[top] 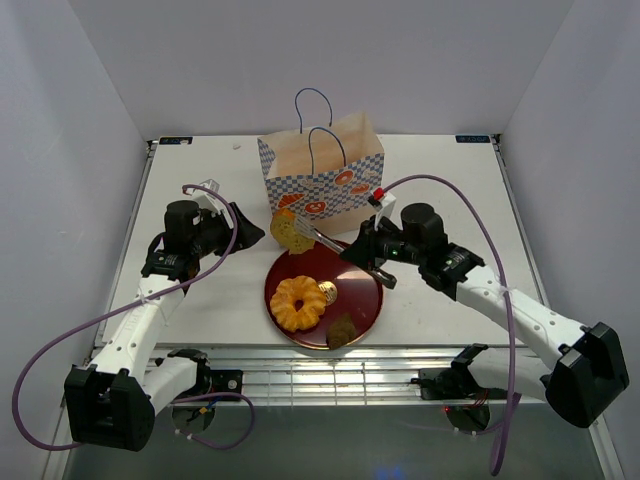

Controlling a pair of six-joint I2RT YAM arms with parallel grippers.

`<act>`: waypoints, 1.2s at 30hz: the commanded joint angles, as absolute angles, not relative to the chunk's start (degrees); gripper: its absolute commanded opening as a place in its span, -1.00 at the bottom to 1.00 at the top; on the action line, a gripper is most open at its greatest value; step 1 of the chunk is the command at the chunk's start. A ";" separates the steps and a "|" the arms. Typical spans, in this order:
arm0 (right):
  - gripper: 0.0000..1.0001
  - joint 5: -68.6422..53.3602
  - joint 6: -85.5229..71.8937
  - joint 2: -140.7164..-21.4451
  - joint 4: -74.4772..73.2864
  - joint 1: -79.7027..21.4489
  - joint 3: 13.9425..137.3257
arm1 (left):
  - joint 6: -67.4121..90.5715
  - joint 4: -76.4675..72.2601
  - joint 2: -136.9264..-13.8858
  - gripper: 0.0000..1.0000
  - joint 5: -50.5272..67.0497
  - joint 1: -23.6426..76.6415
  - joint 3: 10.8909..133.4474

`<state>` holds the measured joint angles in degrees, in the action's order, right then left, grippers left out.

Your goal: Place the fake bread into the paper bag

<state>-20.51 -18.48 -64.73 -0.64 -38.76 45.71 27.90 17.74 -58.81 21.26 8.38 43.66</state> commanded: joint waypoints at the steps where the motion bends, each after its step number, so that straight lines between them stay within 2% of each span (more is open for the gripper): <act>1: -0.84 -19.69 -14.95 -60.74 -5.35 -39.02 49.91 | 27.60 17.14 -57.39 0.56 20.48 8.61 44.91; 7: -0.84 -21.10 -10.90 -54.76 -13.26 -39.11 54.39 | 27.25 17.58 -54.32 0.55 15.83 8.61 45.00; 14: -0.84 -21.53 -7.21 -55.02 -18.37 -39.02 66.87 | 27.33 17.58 -52.03 0.55 11.69 8.61 44.56; 27: -0.84 -13.10 -5.45 -72.58 -15.38 -39.02 91.74 | 27.33 17.93 -53.70 0.55 12.66 8.61 45.00; 36: -0.85 -8.70 -4.40 -80.23 -13.01 -38.94 95.71 | 27.33 18.11 -54.05 0.55 13.45 8.53 45.09</act>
